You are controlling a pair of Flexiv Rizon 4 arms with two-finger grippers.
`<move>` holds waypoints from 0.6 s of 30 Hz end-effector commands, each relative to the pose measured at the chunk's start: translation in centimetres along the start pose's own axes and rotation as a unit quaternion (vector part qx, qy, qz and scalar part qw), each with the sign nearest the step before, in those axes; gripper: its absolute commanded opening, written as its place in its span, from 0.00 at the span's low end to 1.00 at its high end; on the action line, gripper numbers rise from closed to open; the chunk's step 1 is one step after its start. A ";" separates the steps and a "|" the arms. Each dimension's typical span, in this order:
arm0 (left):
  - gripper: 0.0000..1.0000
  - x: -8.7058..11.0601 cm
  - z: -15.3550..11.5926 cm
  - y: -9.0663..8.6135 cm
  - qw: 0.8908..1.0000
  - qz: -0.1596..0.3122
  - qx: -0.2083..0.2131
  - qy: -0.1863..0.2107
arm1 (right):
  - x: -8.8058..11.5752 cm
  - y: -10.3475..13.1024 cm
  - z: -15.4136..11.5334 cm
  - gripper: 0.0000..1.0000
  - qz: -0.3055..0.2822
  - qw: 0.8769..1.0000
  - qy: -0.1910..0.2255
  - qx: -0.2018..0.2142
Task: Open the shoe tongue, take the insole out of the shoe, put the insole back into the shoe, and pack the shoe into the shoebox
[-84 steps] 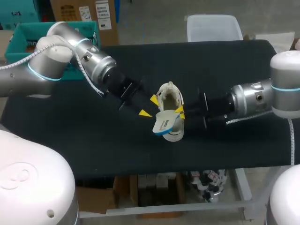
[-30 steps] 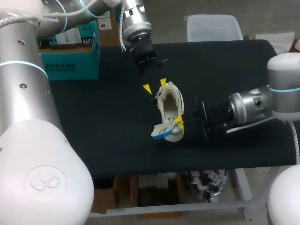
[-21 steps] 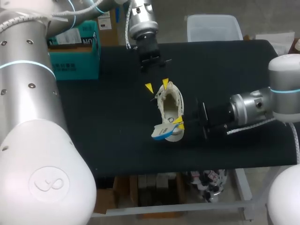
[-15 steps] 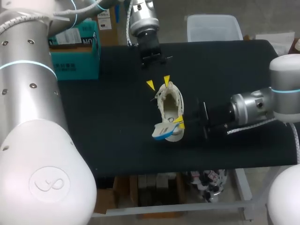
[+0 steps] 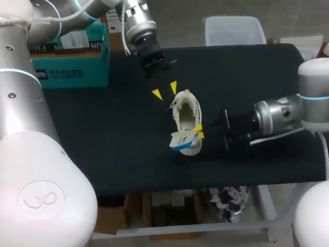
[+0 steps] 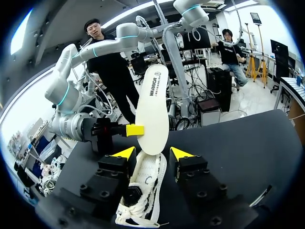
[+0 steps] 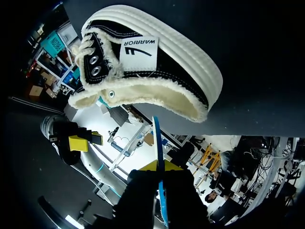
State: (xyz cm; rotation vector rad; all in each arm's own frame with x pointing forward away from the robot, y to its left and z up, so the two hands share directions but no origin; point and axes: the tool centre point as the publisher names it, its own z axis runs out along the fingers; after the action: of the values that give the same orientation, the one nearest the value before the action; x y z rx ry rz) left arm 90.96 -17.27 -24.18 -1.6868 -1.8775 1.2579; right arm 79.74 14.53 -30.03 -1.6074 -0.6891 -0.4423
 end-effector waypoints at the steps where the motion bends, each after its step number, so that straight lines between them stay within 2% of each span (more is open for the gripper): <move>1: 0.49 1.0 1.6 -1.7 0.986 -0.003 -0.042 -0.159 | 0.4 0.3 -0.1 0.00 -0.002 1.000 0.001 0.006; 5: 0.51 1.1 2.3 -2.1 0.977 -0.006 -0.065 -0.203 | 0.9 0.4 -0.1 0.00 -0.005 1.000 0.001 0.007; 10: 0.50 1.3 2.9 -2.8 0.963 -0.006 -0.059 -0.261 | 1.1 0.6 -0.3 0.00 -0.006 1.000 0.007 0.009; 11: 0.53 1.3 3.1 -2.8 0.961 -0.008 -0.060 -0.269 | 1.1 0.6 -0.3 0.00 -0.007 1.000 0.009 0.009; 15: 0.53 1.5 3.9 -3.0 0.952 -0.017 -0.070 -0.299 | 1.2 0.6 -0.5 0.00 -0.008 1.000 0.014 0.011; 18: 0.59 1.7 4.1 -2.9 0.945 -0.024 -0.074 -0.318 | 1.2 0.5 -0.7 0.00 -0.008 1.000 0.017 0.010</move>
State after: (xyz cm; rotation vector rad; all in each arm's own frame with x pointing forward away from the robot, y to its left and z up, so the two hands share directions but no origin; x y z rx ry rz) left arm 86.54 -17.19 -24.62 -1.5687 -2.1014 1.4588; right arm 81.18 14.44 -29.46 -1.5807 -0.6829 -0.4666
